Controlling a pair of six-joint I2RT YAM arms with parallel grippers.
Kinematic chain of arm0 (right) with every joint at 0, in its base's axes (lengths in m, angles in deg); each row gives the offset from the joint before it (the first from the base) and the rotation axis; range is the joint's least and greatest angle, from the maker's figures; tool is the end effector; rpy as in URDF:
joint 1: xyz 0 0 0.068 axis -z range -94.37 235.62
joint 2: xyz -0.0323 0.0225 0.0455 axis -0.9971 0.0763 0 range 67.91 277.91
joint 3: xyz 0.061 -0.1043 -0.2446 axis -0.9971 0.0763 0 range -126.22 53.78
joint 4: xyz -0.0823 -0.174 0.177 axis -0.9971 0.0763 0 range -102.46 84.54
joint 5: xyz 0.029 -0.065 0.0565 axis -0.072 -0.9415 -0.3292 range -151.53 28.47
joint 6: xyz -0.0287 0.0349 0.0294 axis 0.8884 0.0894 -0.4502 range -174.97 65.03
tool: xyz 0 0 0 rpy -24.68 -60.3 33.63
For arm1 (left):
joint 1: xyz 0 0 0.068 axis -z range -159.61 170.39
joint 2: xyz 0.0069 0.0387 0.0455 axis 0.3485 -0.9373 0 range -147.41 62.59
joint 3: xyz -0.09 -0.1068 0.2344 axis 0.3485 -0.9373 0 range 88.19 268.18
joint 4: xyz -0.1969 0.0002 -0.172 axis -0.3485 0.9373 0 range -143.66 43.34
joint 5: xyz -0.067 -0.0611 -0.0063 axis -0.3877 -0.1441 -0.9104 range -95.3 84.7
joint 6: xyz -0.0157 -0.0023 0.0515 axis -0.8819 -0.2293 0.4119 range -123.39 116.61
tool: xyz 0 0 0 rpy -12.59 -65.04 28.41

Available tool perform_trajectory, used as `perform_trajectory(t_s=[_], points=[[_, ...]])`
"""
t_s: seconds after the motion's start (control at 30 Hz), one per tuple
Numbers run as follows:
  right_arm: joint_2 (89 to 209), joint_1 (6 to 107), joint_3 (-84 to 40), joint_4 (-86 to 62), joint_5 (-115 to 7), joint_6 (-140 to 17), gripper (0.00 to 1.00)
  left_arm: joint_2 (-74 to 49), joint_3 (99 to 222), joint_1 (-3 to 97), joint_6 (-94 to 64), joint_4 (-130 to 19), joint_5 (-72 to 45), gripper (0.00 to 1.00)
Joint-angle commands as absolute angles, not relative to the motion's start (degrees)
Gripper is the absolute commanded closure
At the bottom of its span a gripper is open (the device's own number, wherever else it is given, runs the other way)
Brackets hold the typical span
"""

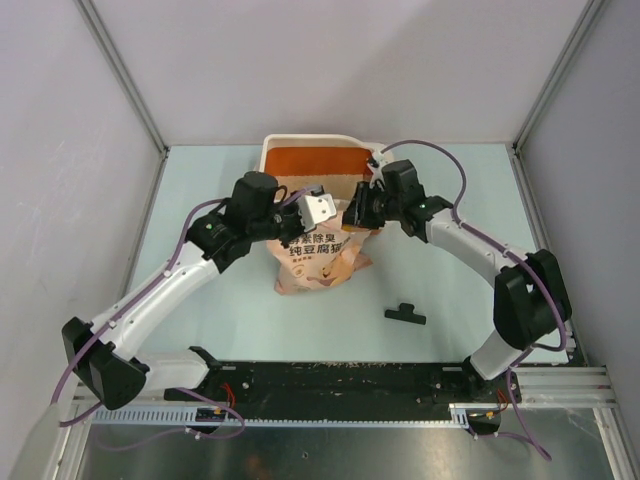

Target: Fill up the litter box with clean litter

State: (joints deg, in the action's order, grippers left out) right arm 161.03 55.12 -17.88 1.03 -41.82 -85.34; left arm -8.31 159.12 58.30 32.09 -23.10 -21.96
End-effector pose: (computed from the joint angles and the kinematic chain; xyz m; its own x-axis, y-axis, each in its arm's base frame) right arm 0.3149 0.1994 0.2817 -0.7879 0.0883 -0.6094 -0.3680 0.7259 0.5810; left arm 0.2080 -0.1749 0.3684 0.1283 0.6047 -0.7860 0.8705 0.3110 0.3814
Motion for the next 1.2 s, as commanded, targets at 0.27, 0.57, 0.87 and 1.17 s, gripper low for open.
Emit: perform_trajectory(t_s=[0.27, 0.57, 0.87, 1.17], points=[[159.9, 68.5, -16.0, -9.8, -15.9, -103.7, 1.00, -3.9, 159.0, 58.5, 37.3, -27.0, -20.7, 1.00], [159.2, 77.1, -15.5, -8.9, 2.0, -104.7, 1.00, -2.6, 157.4, 58.7, 39.8, -25.4, -19.9, 1.00], [158.5, 78.6, -12.0, -20.1, 1.6, -113.9, 1.00, -5.2, 159.3, 59.2, 38.3, -25.3, -21.2, 1.00], [157.9, 79.0, -12.1, -27.2, 2.7, -116.1, 1.00, -6.5, 159.6, 59.3, 37.9, -25.1, -21.9, 1.00]])
